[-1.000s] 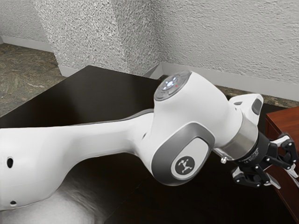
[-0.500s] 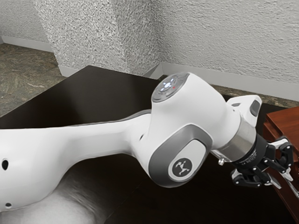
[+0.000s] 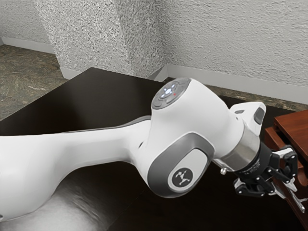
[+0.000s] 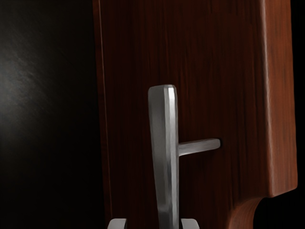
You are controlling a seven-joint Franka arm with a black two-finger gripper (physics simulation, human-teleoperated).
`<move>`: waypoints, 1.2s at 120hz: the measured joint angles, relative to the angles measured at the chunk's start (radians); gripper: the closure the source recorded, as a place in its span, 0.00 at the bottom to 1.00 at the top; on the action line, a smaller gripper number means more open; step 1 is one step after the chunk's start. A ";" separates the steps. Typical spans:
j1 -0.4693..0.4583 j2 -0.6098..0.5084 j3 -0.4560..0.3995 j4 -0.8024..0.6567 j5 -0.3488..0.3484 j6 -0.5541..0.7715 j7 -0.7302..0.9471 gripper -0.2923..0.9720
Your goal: Pull the drawer handle with one arm to open the drawer
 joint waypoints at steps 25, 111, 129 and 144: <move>0.001 -0.023 0.001 -0.028 -0.004 0.000 0.001 0.73; -0.005 -0.088 0.015 -0.102 -0.013 0.000 0.002 0.73; -0.002 -0.111 0.015 -0.125 -0.020 0.000 0.002 0.73; 0.000 -0.123 0.016 -0.139 -0.025 0.000 0.002 0.73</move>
